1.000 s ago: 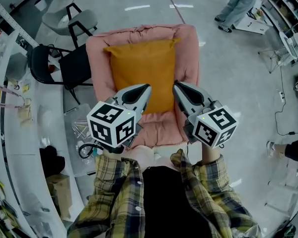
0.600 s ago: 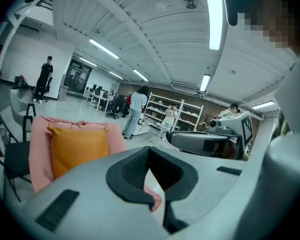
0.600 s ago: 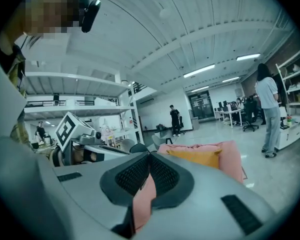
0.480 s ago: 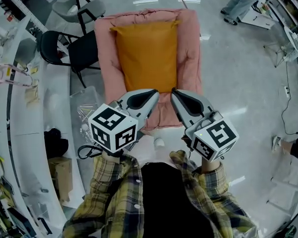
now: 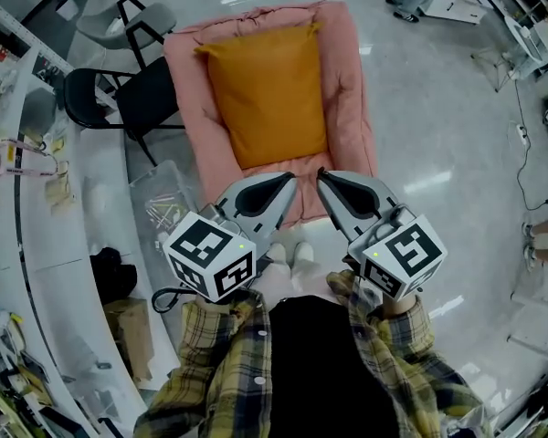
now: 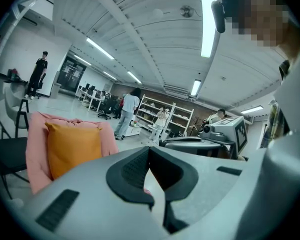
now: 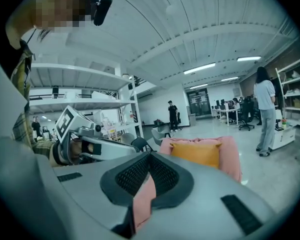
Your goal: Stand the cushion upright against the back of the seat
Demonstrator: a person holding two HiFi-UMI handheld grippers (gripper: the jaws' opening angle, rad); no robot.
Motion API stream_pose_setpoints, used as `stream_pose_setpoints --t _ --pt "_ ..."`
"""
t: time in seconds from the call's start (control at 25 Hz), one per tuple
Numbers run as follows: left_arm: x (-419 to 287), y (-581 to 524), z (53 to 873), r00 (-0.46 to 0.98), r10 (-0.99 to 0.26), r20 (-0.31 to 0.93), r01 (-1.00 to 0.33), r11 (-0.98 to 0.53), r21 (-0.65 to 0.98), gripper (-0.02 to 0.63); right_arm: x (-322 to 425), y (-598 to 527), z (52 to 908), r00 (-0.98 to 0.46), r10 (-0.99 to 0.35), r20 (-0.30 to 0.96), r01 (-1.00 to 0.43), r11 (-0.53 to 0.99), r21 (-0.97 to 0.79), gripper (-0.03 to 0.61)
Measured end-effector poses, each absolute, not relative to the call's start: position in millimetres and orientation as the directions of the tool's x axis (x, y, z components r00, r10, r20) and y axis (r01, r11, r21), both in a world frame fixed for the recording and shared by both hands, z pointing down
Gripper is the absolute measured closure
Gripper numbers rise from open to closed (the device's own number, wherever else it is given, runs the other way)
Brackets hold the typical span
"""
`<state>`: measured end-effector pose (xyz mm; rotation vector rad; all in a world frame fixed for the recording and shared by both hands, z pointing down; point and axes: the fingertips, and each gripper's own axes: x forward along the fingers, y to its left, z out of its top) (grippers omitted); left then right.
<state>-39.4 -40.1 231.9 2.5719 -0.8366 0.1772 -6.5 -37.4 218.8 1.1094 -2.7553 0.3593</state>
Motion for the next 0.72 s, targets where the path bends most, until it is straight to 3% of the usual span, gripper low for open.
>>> stream_pose_setpoints --t 0.72 --pt "-61 -31 233 0.835 -0.496 0.239 -0.550 -0.746 0.375 0.609 -30 -28 229 -0.690 -0.671 0.271 -0.718 0.683 -0.137 0.557"
